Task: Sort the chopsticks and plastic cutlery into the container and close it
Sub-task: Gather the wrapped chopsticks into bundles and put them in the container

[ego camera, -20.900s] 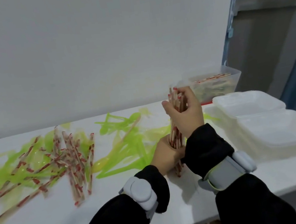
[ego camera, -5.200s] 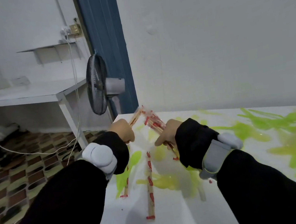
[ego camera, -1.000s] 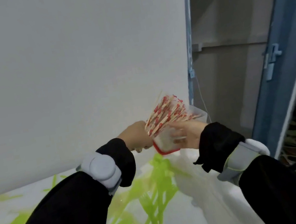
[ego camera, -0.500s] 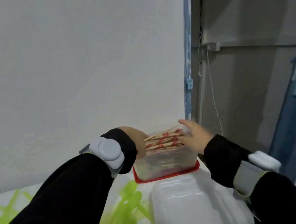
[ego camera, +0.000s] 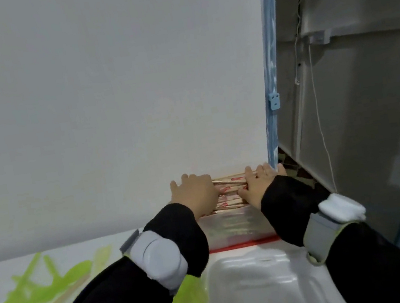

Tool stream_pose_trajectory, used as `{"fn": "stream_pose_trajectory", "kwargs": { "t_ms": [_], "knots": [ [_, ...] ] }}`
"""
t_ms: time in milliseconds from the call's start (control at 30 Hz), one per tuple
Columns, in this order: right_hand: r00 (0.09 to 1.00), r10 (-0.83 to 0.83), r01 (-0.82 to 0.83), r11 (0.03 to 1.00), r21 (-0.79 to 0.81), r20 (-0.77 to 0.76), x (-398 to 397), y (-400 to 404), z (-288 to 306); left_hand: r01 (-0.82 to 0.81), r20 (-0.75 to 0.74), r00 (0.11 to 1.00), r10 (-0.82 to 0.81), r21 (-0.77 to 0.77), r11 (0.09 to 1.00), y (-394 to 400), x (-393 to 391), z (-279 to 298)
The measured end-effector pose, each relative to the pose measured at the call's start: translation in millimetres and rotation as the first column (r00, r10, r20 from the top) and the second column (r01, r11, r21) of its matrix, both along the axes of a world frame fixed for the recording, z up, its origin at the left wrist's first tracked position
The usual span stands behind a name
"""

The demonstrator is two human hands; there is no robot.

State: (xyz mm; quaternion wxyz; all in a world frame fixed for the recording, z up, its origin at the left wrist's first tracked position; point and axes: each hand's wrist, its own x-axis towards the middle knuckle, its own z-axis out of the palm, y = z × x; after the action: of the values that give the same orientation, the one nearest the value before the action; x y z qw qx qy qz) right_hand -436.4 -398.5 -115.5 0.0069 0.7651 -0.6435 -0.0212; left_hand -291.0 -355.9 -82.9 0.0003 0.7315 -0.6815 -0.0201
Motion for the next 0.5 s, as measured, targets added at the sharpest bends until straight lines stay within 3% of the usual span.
{"fn": "stream_pose_trajectory", "kwargs": {
  "t_ms": [167, 367, 433, 500],
  "knots": [
    [0.992, 0.086, -0.098, 0.988, 0.122, 0.098, 17, -7, 2, -0.037, -0.011, 0.999, 0.039, 0.141, 0.989, -12, 0, -26],
    [0.993, 0.024, -0.052, 0.969, 0.243, 0.116, 22, -14, -4, -0.047, -0.042, 0.998, 0.054, 0.153, 0.987, -25, 2, -34],
    [0.992, 0.018, -0.04, 0.984, 0.175, 0.127, 24, -15, -11, -0.049, -0.034, 0.998, 0.052, 0.067, 0.997, -22, 2, -35],
    [0.987, 0.032, -0.048, 0.994, 0.098, 0.158, 23, -14, -13, -0.064, -0.014, 0.998, 0.063, -0.137, 0.989, -17, 2, -34]
  ]
}}
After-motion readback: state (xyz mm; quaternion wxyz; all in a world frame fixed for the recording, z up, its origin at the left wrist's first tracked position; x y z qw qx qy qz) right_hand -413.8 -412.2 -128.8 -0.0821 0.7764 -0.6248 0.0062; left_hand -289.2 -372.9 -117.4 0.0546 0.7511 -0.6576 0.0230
